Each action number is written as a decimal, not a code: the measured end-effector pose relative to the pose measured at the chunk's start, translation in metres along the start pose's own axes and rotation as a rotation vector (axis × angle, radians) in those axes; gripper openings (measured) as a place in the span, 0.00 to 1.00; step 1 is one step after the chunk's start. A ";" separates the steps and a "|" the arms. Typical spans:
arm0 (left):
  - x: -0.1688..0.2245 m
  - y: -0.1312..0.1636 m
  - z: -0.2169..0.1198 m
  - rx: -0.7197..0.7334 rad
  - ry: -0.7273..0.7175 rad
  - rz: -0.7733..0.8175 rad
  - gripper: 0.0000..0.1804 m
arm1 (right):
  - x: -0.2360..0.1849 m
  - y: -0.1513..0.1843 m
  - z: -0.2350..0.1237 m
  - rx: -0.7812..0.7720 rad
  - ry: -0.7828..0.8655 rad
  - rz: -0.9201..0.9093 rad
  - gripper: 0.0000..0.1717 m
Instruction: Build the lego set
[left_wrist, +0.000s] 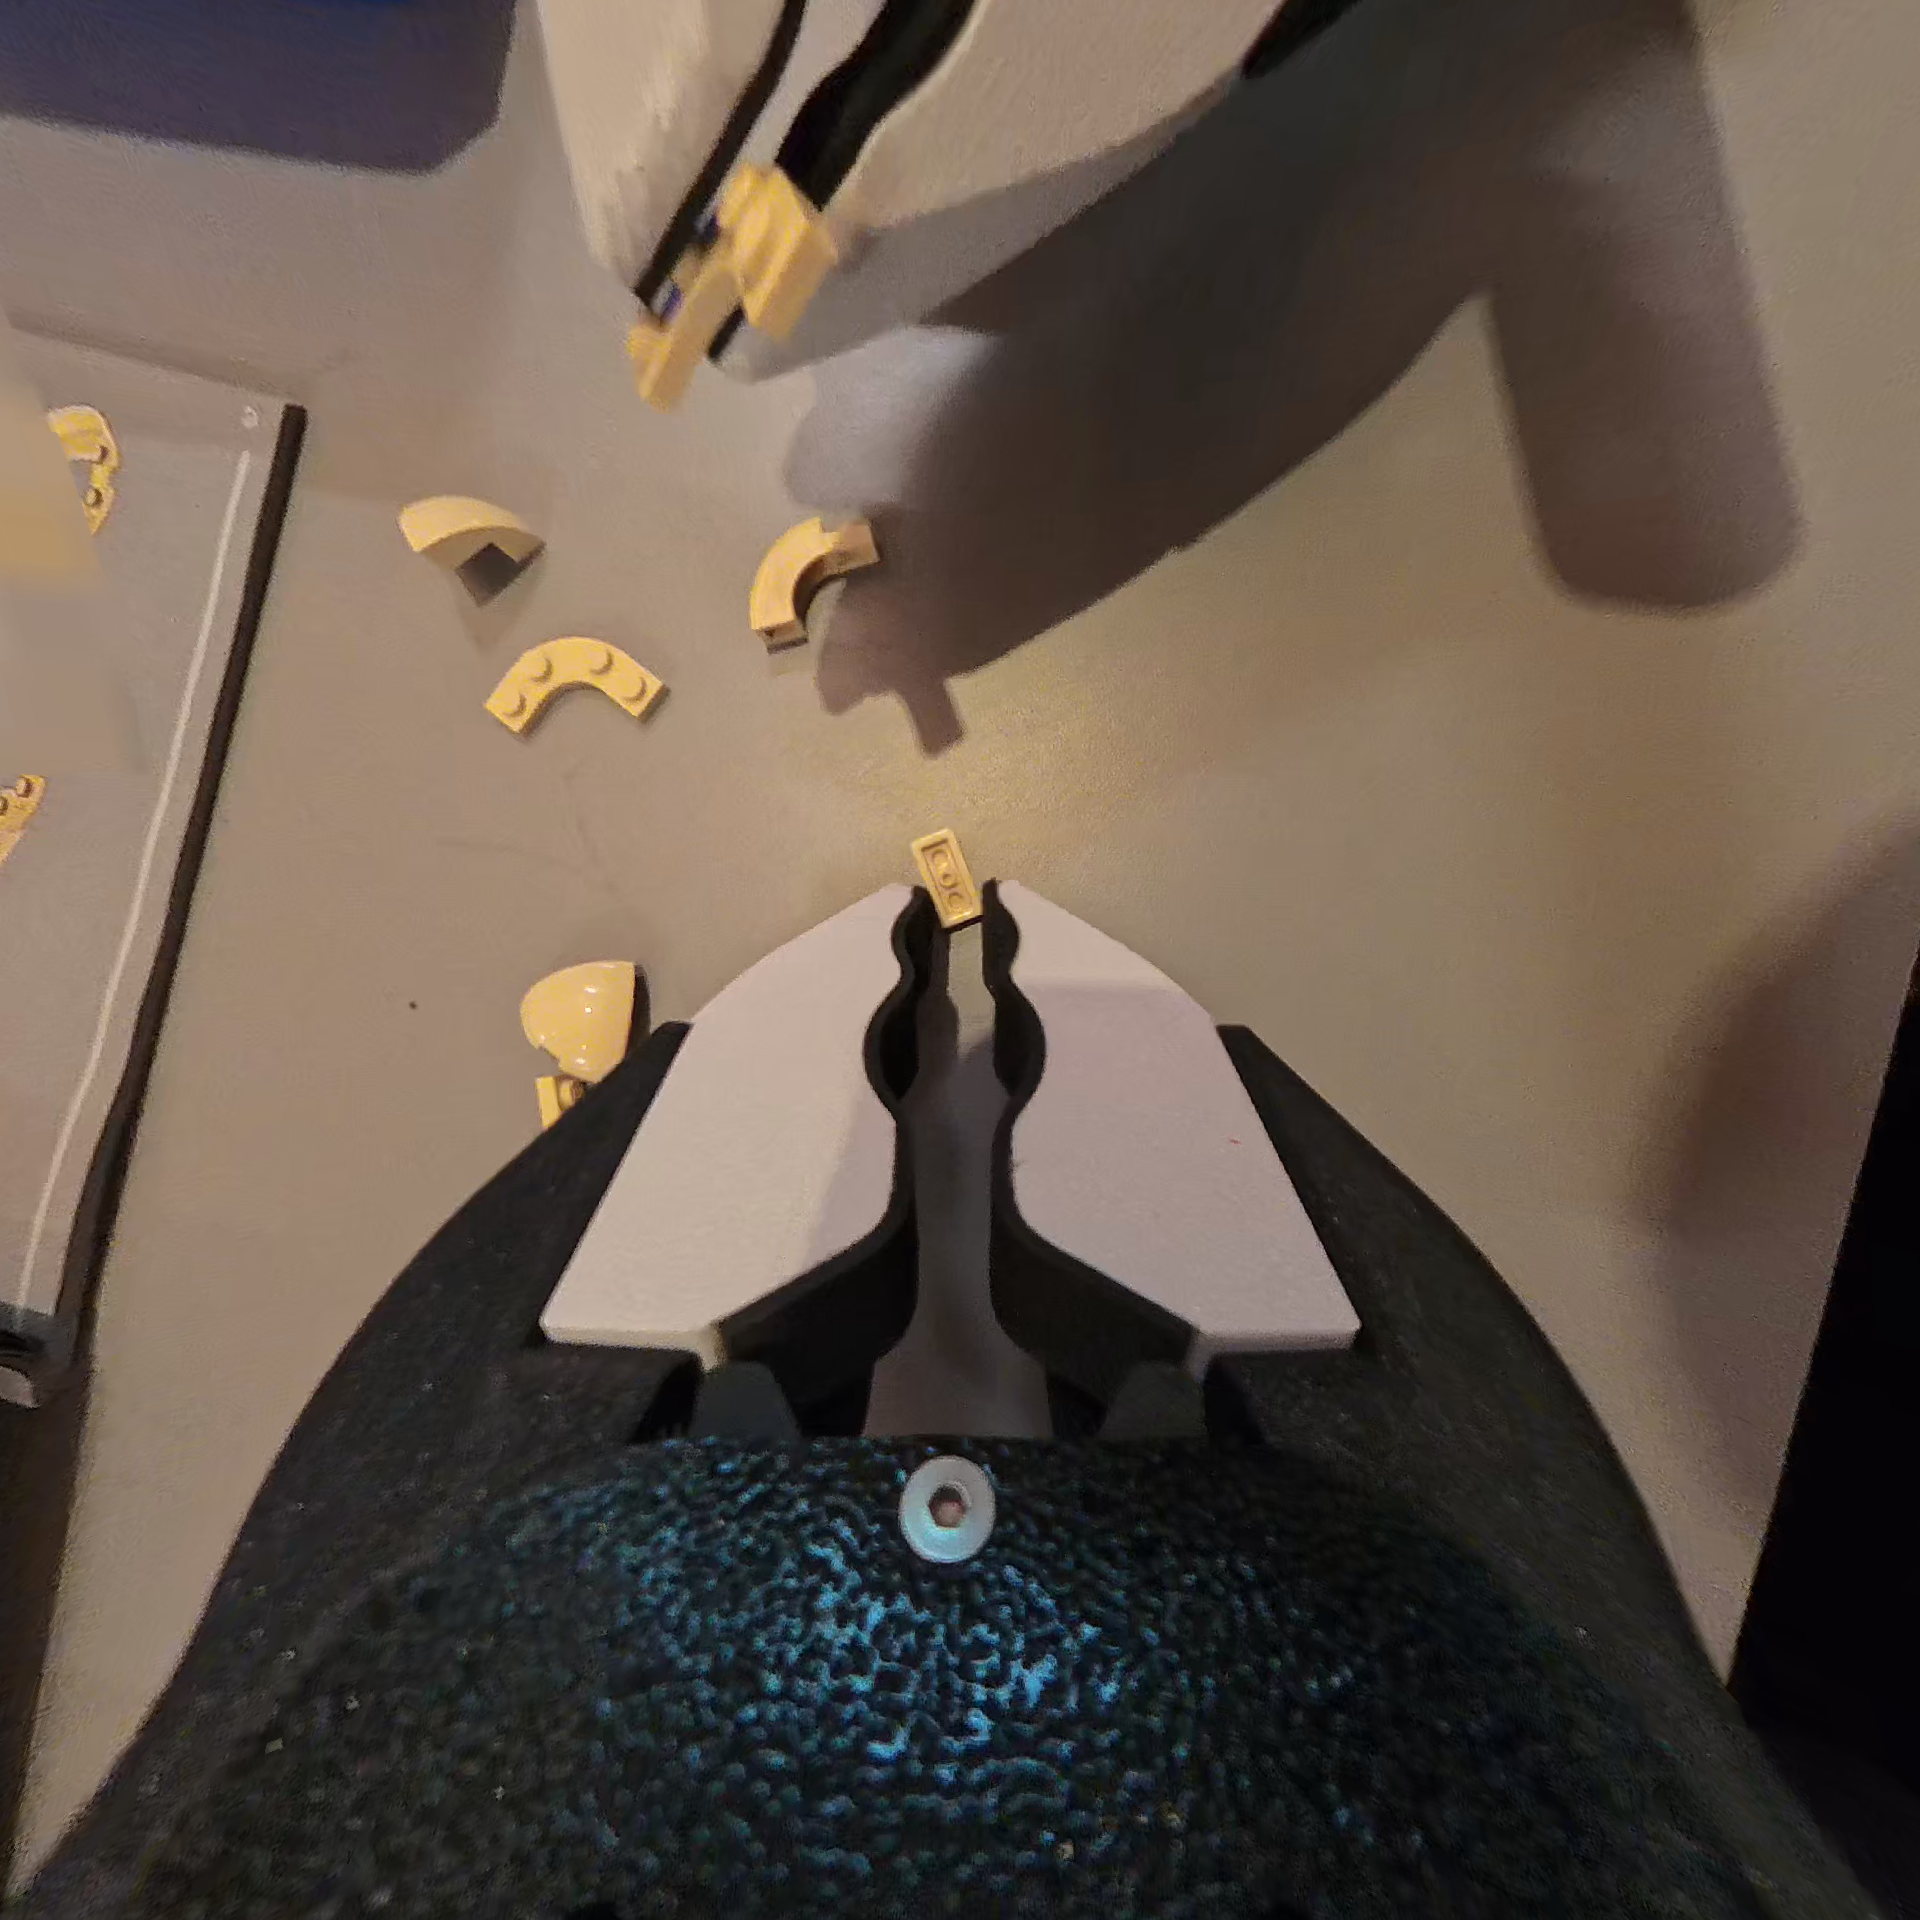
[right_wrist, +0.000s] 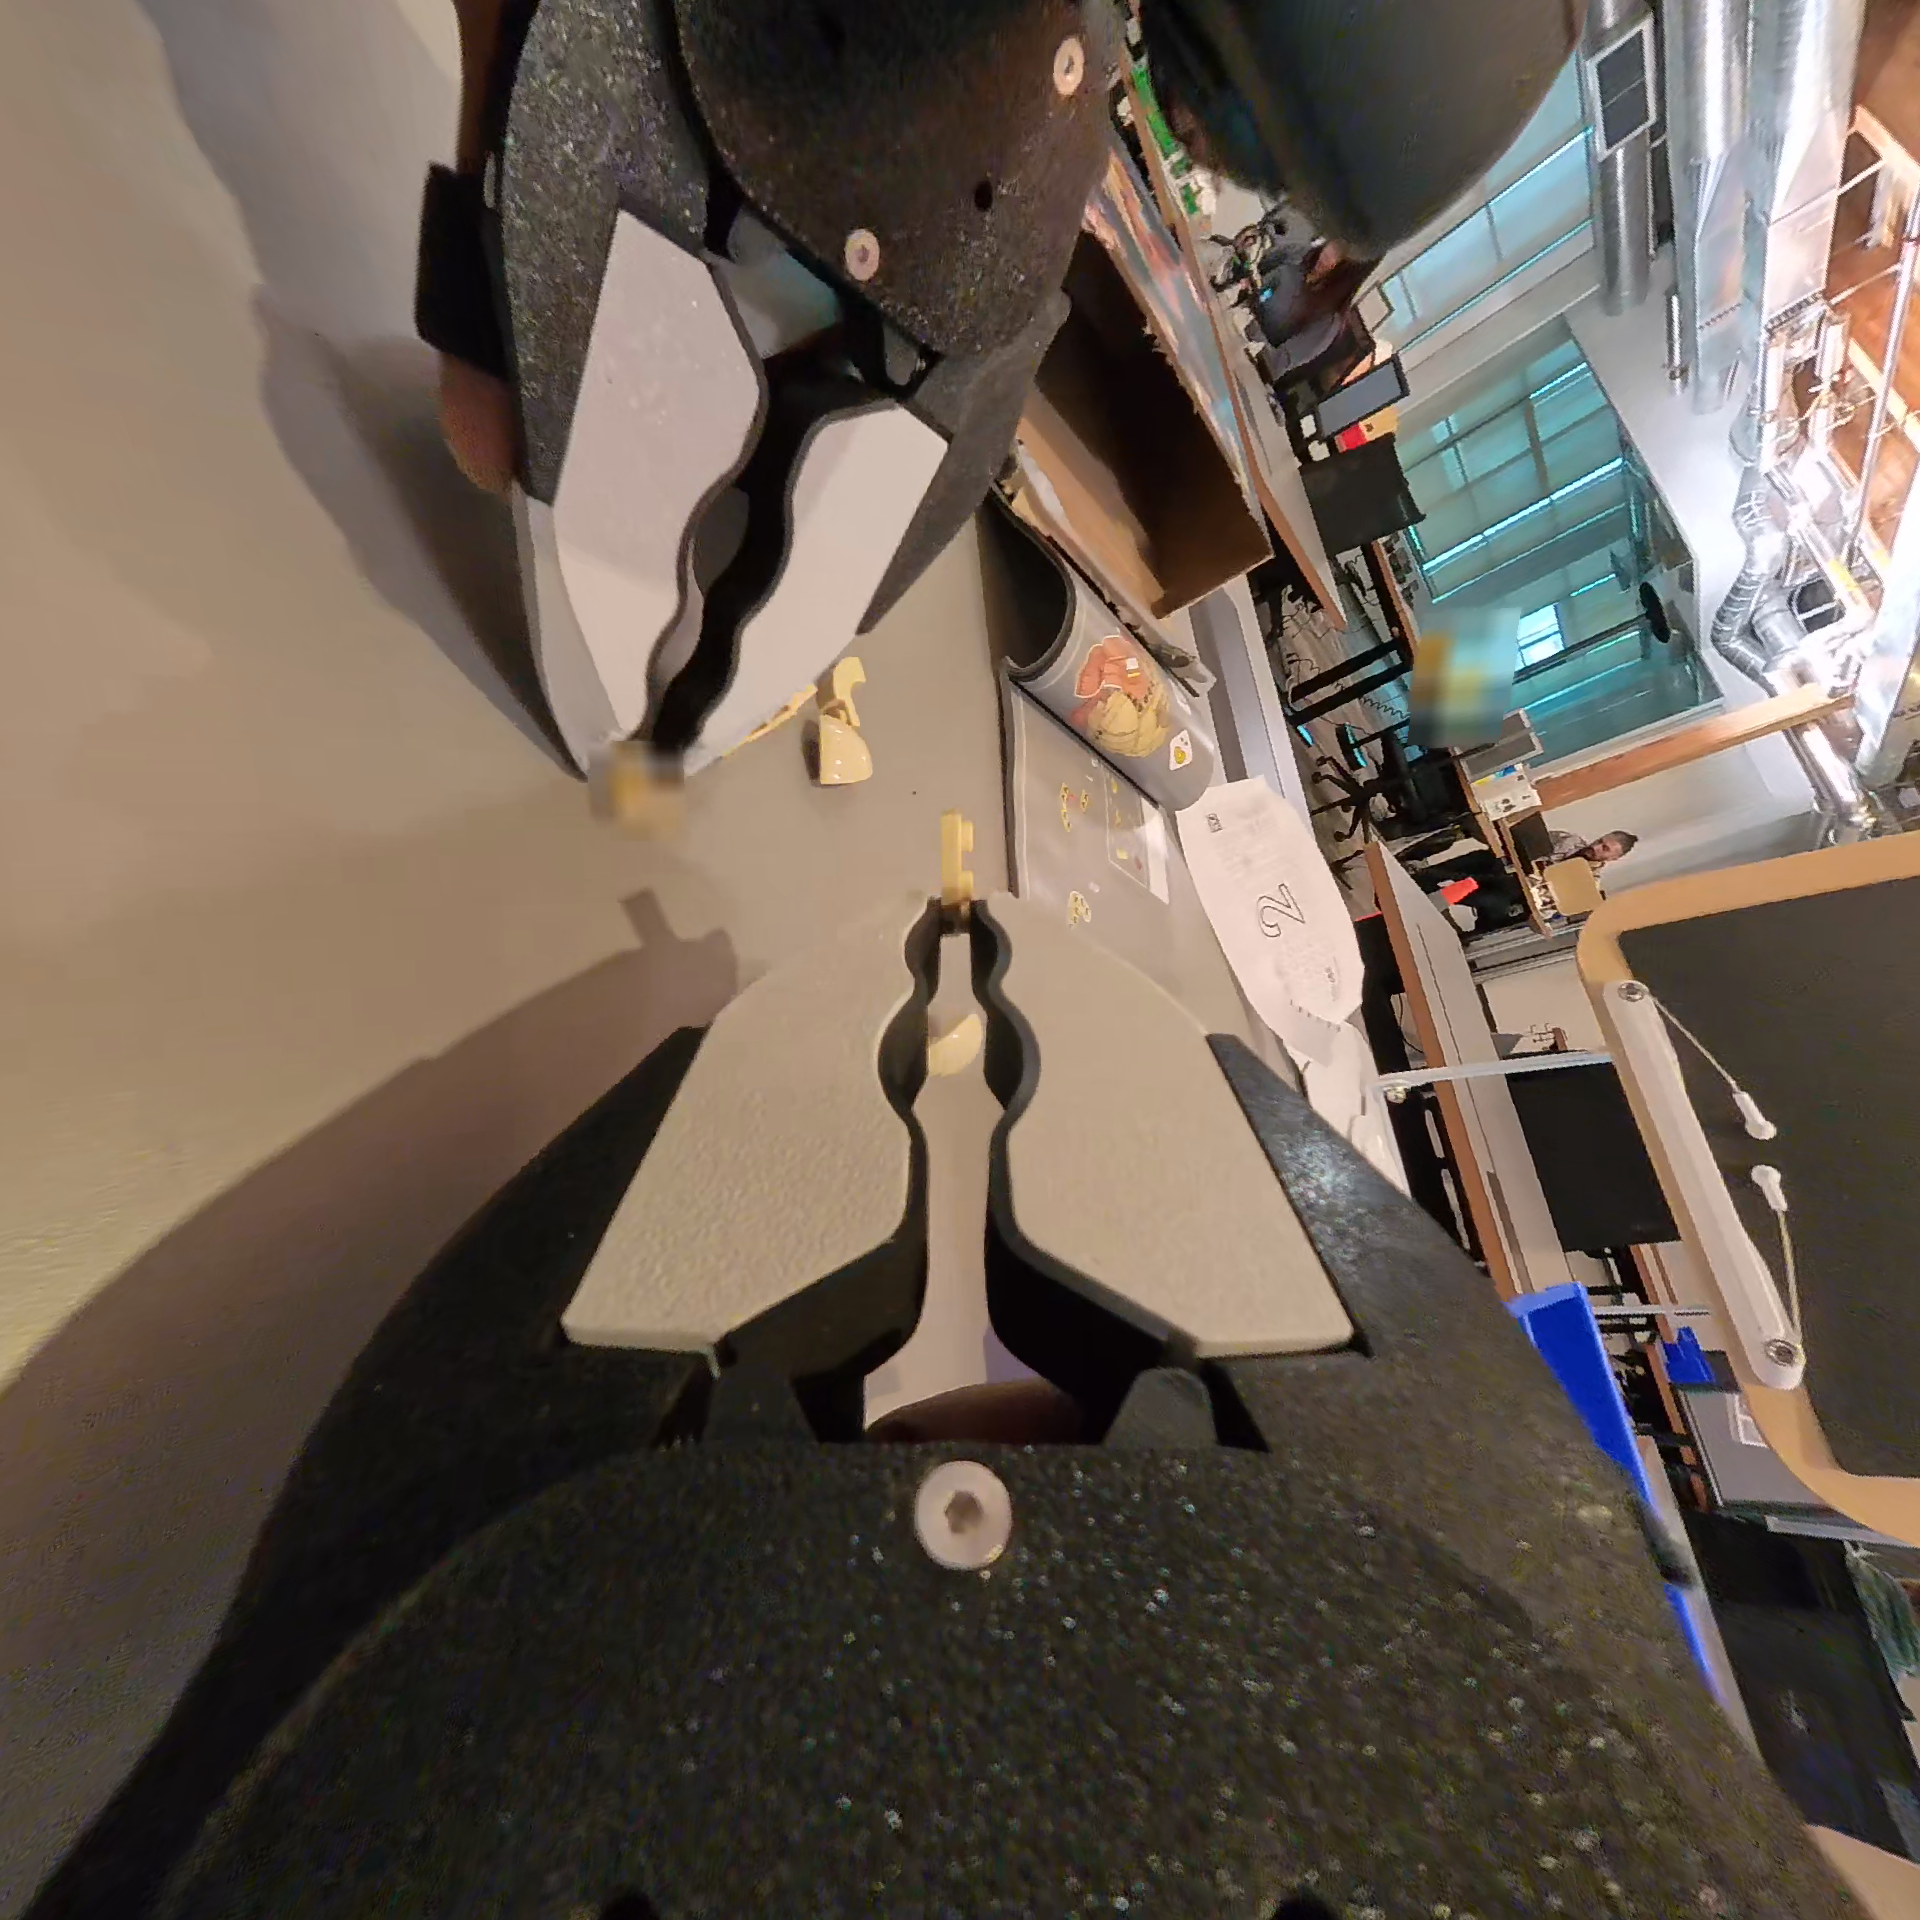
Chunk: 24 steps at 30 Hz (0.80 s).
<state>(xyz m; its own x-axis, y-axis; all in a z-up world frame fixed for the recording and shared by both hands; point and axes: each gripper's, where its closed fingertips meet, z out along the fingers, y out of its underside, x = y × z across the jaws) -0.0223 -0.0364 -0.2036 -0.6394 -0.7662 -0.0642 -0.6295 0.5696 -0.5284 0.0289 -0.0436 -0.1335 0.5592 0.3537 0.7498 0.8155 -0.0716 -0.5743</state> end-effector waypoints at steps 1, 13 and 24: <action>0.000 -0.002 0.001 0.014 -0.001 0.003 0.05 | -0.002 0.000 0.000 -0.003 -0.013 0.001 0.03; -0.011 -0.043 -0.020 0.331 -0.322 0.442 0.04 | -0.051 0.005 -0.001 -0.081 -0.404 0.280 0.03; -0.005 -0.049 -0.008 0.165 -0.614 0.873 0.04 | -0.065 0.016 -0.001 -0.172 -0.524 0.454 0.03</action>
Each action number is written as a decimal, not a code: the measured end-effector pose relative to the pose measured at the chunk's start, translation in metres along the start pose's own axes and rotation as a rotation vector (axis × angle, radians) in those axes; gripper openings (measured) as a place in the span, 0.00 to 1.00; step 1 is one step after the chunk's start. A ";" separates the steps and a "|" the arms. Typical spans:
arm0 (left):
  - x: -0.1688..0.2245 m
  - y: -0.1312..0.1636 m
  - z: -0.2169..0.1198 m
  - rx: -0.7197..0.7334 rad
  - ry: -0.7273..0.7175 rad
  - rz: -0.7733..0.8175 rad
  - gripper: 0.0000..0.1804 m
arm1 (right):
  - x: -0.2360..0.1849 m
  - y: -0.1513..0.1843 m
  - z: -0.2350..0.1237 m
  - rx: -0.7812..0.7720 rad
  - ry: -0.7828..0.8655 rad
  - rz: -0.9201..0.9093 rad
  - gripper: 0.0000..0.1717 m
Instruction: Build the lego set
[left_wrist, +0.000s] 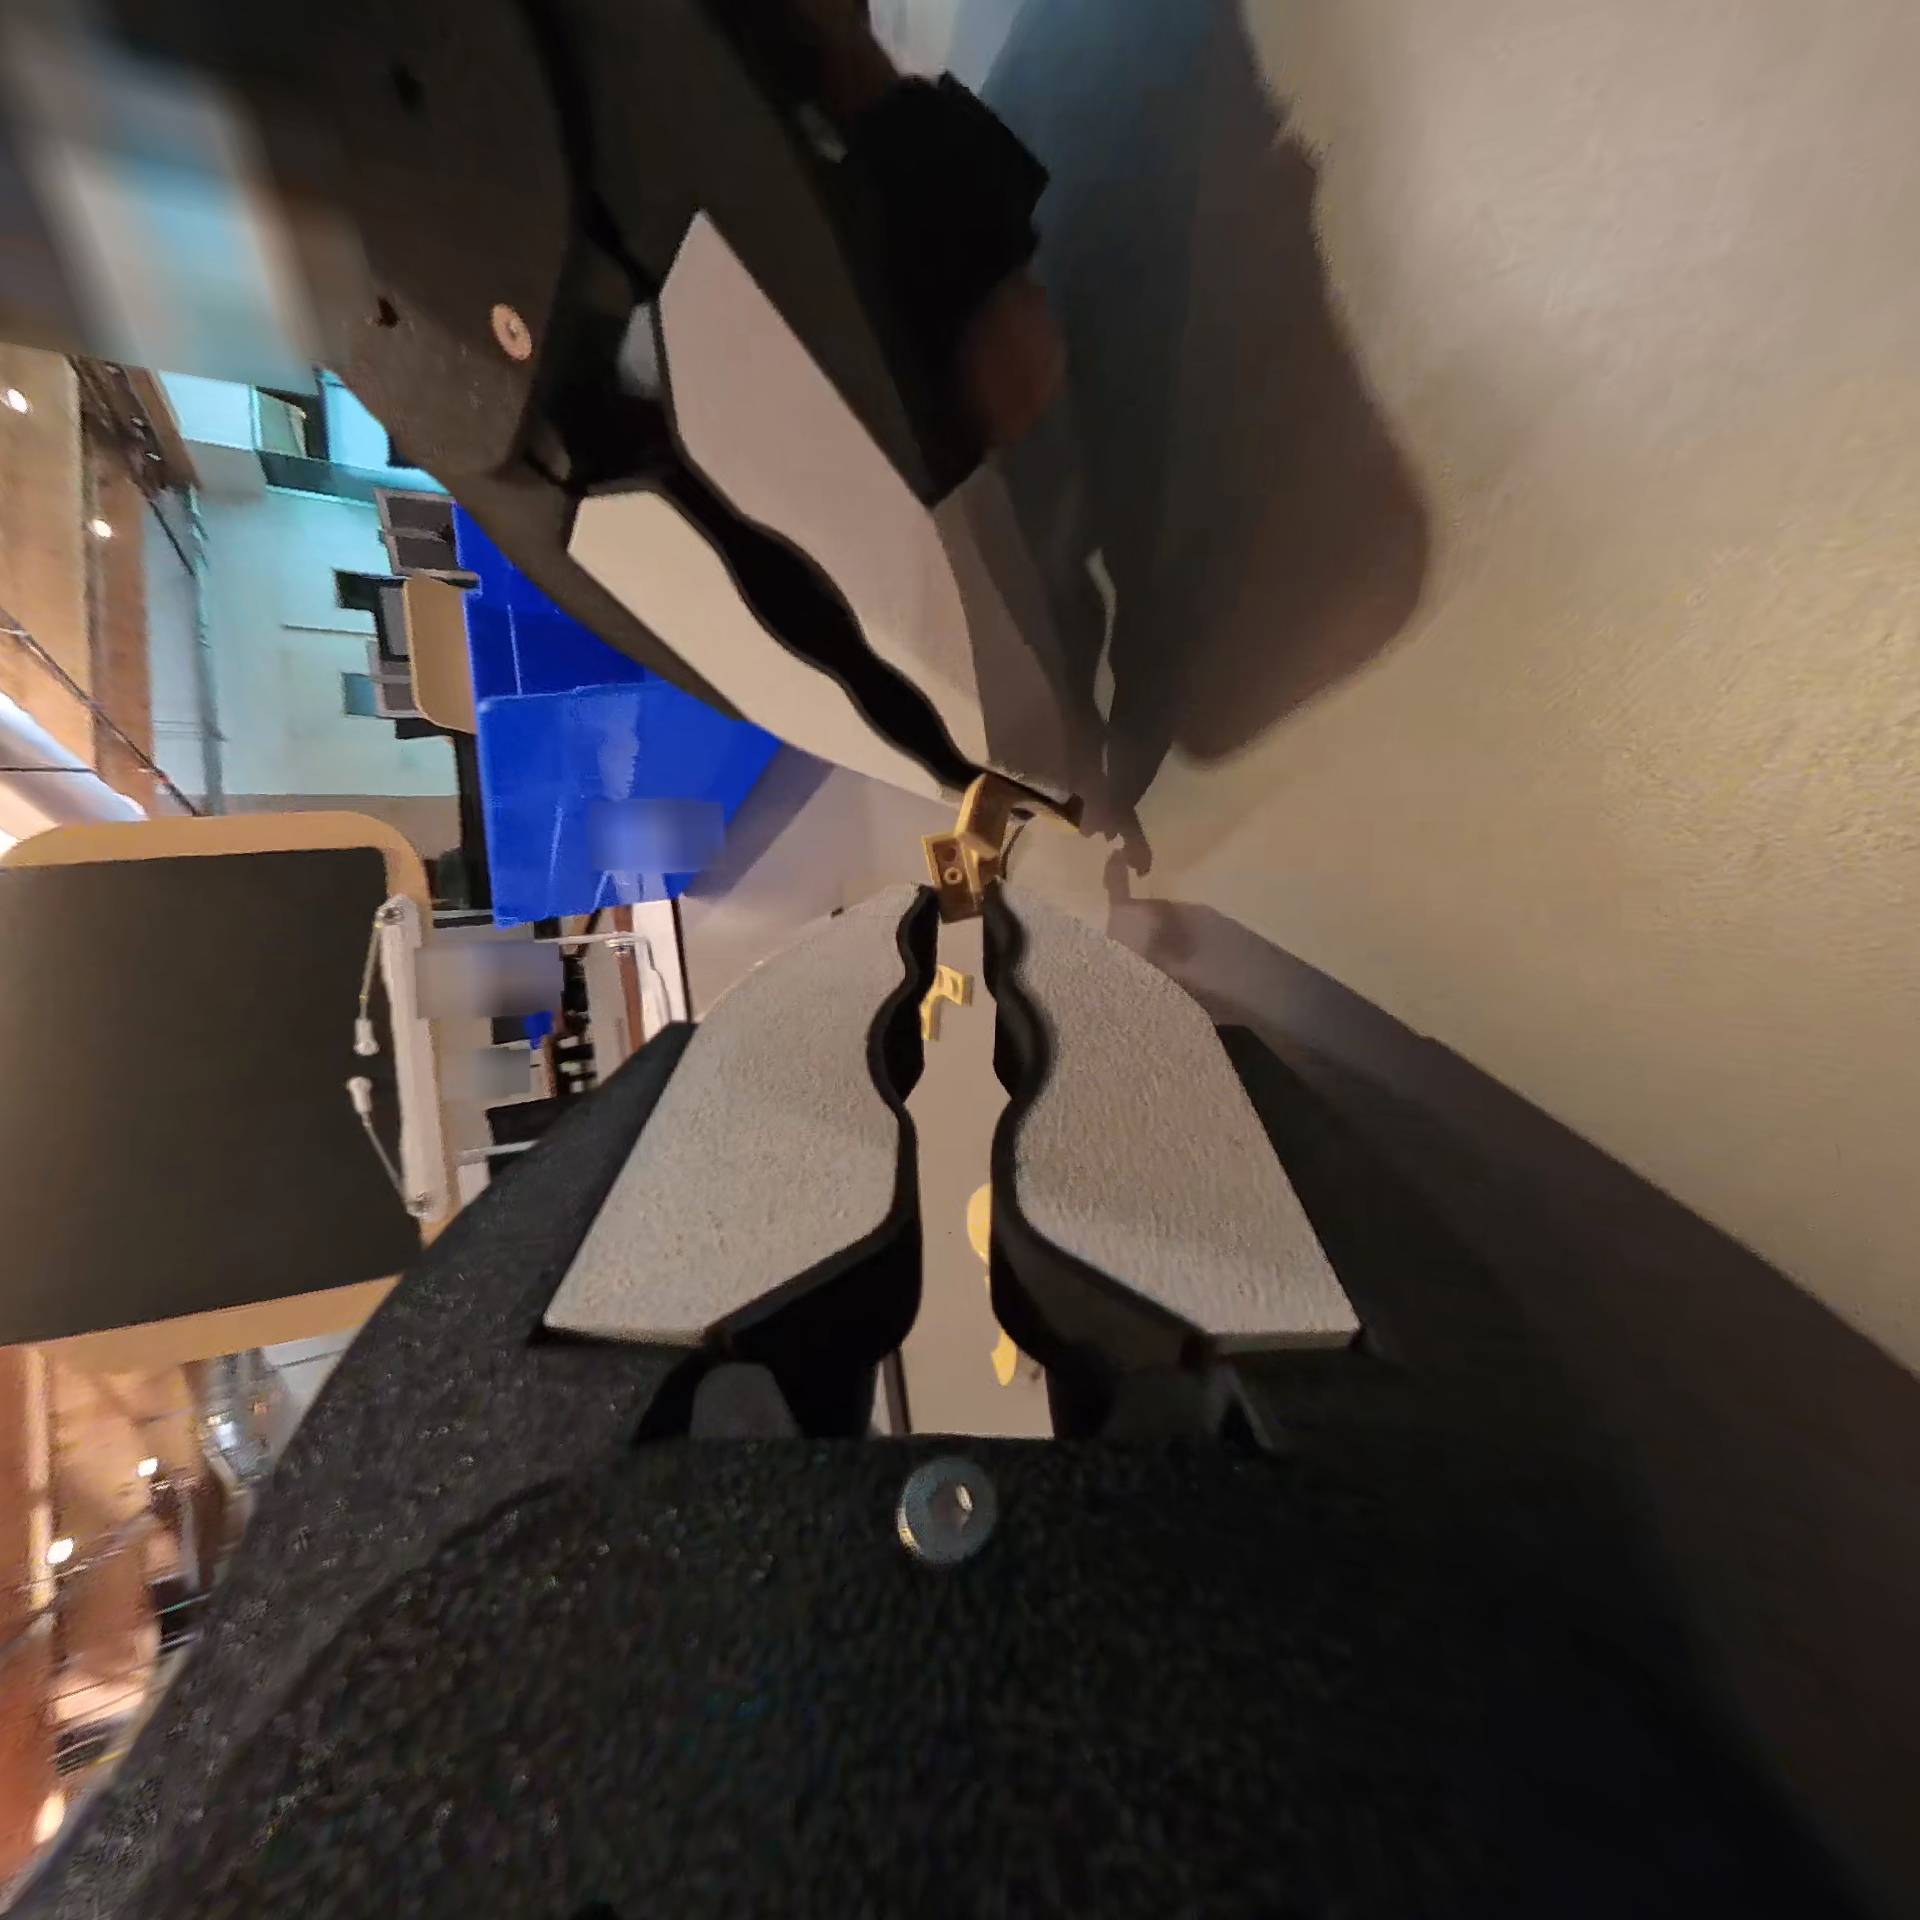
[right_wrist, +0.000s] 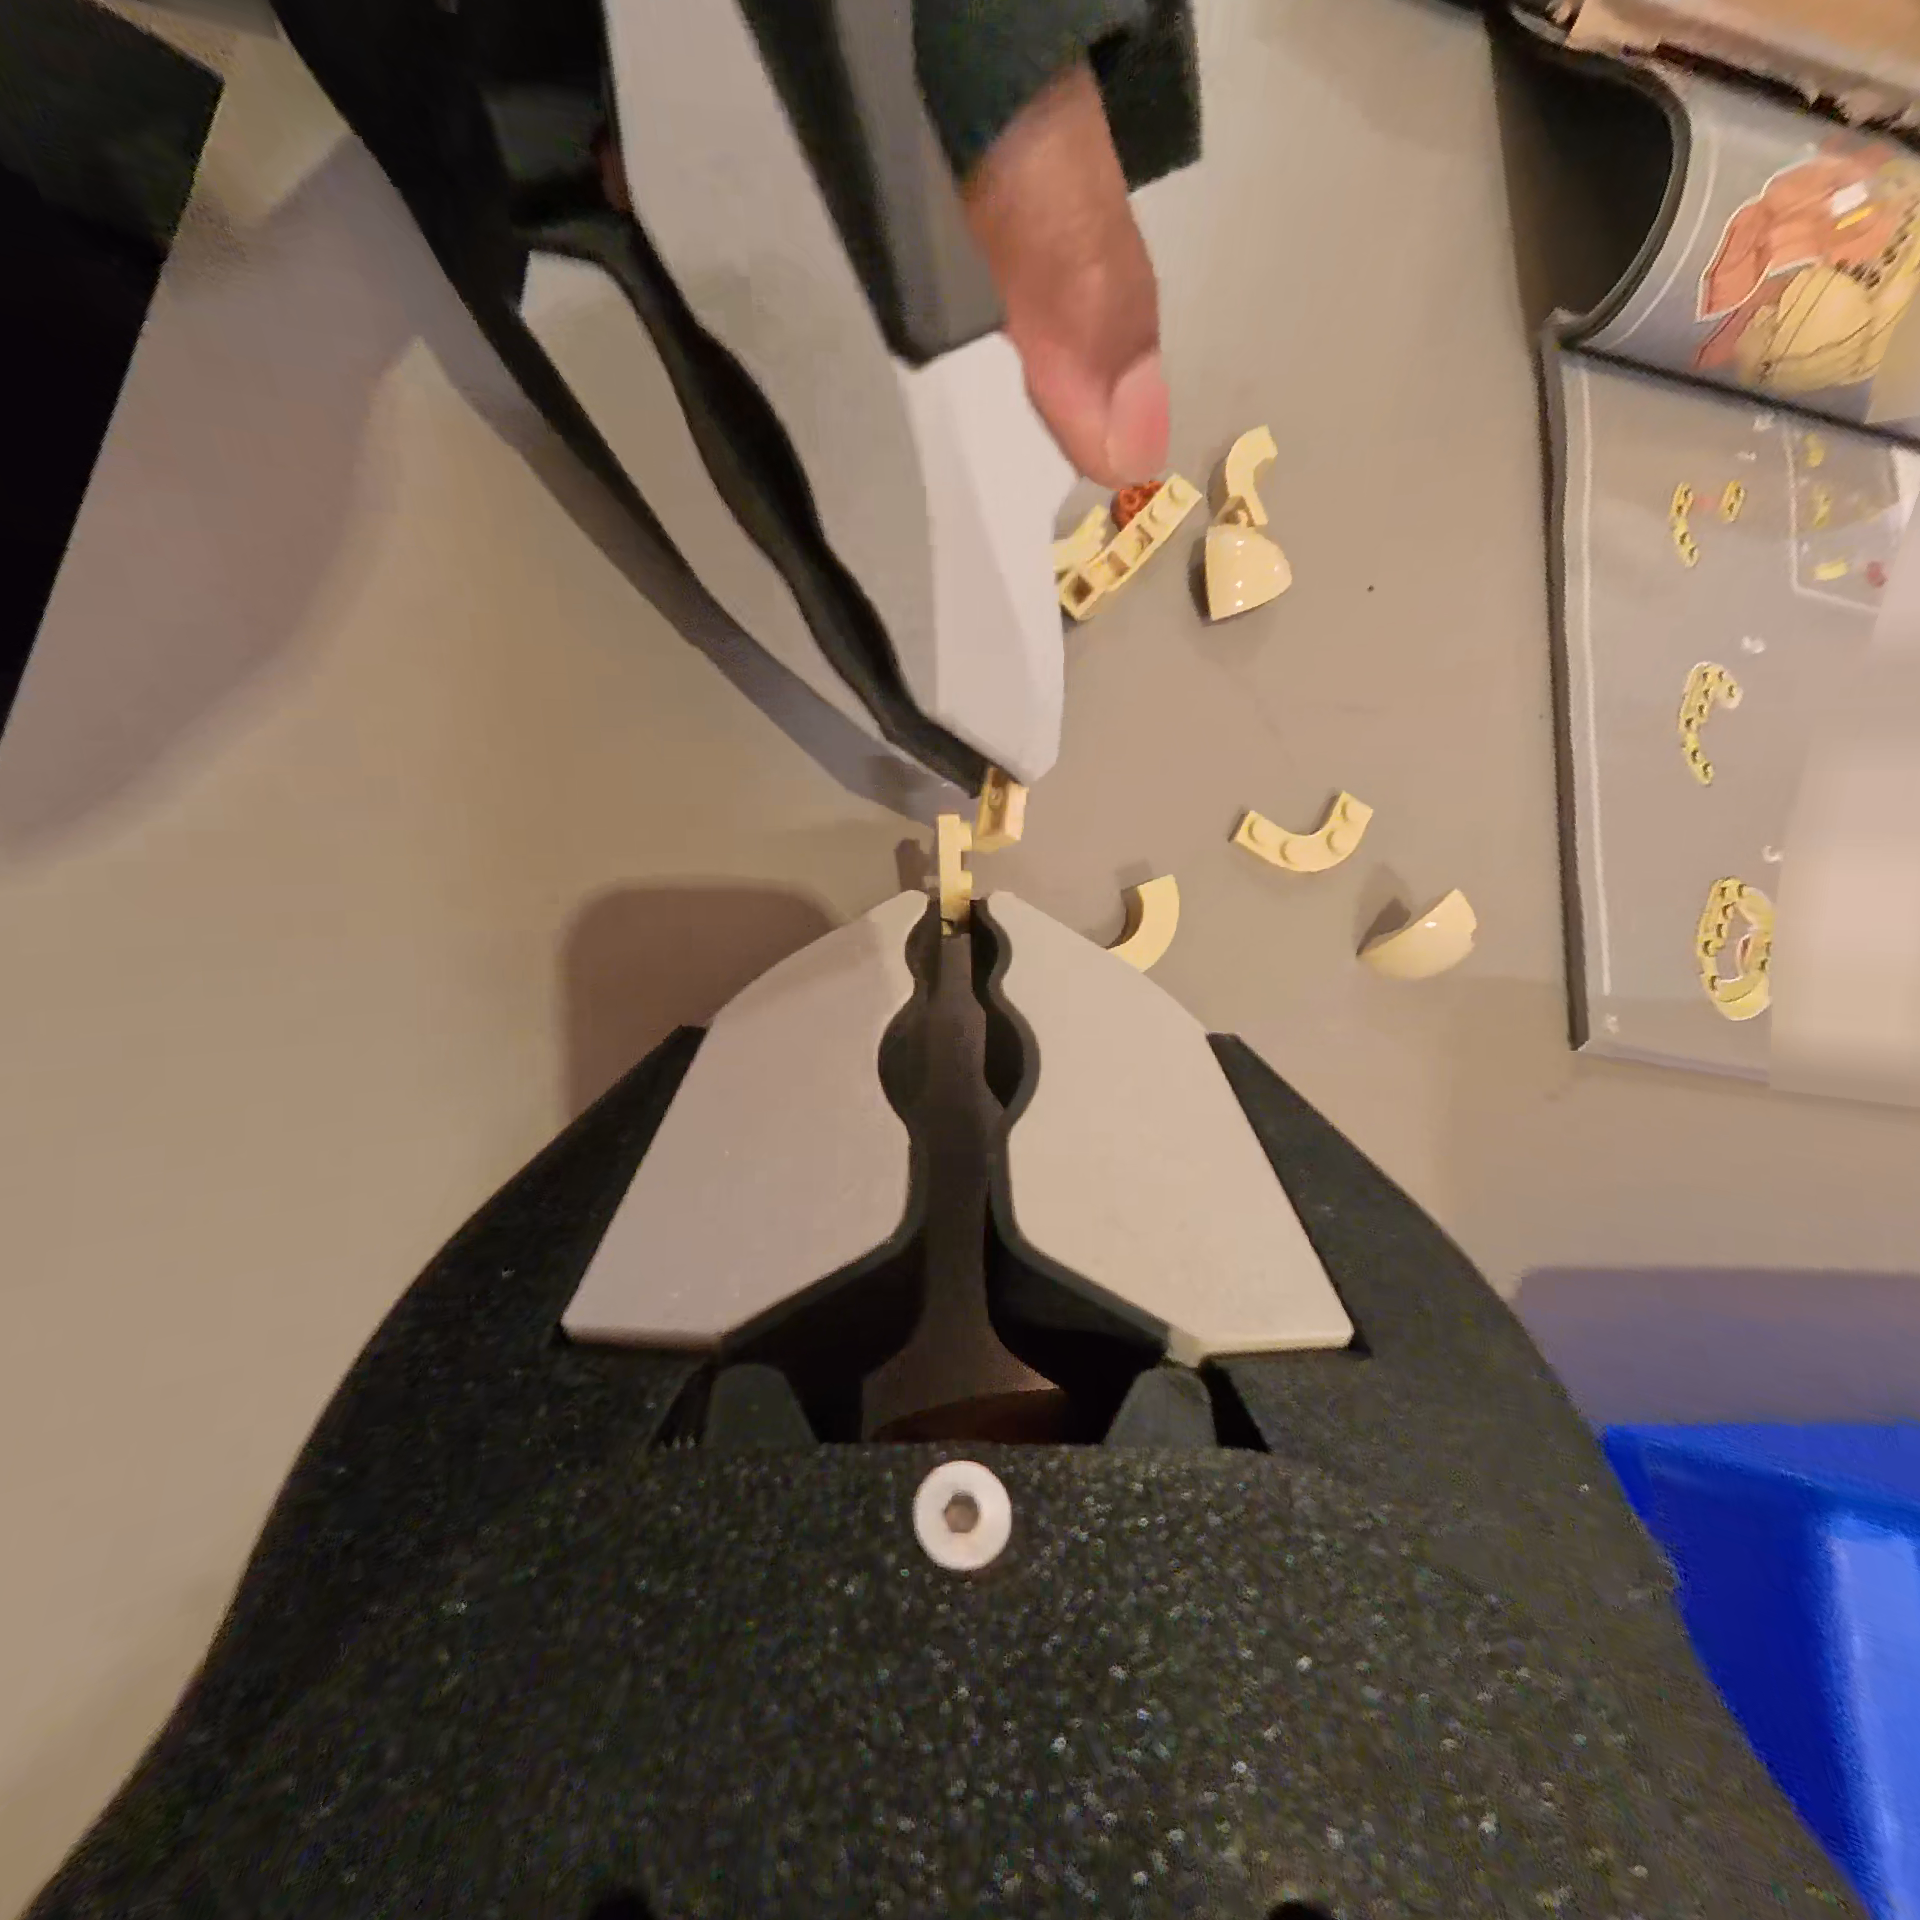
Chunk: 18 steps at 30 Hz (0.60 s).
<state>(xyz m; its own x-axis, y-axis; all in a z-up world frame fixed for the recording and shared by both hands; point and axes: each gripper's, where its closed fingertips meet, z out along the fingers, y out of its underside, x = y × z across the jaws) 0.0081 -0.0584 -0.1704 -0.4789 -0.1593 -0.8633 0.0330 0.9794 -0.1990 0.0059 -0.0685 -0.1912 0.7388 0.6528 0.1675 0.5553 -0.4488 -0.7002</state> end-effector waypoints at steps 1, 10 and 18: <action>0.000 0.000 0.001 -0.012 -0.007 0.021 0.04 | 0.000 0.000 0.000 0.004 -0.004 0.016 0.03; 0.000 0.001 0.002 -0.045 -0.045 0.090 0.04 | 0.007 0.001 0.002 0.005 0.013 0.114 0.03; 0.006 0.000 0.004 -0.043 -0.023 0.116 0.04 | 0.005 0.005 0.006 -0.026 0.018 0.109 0.06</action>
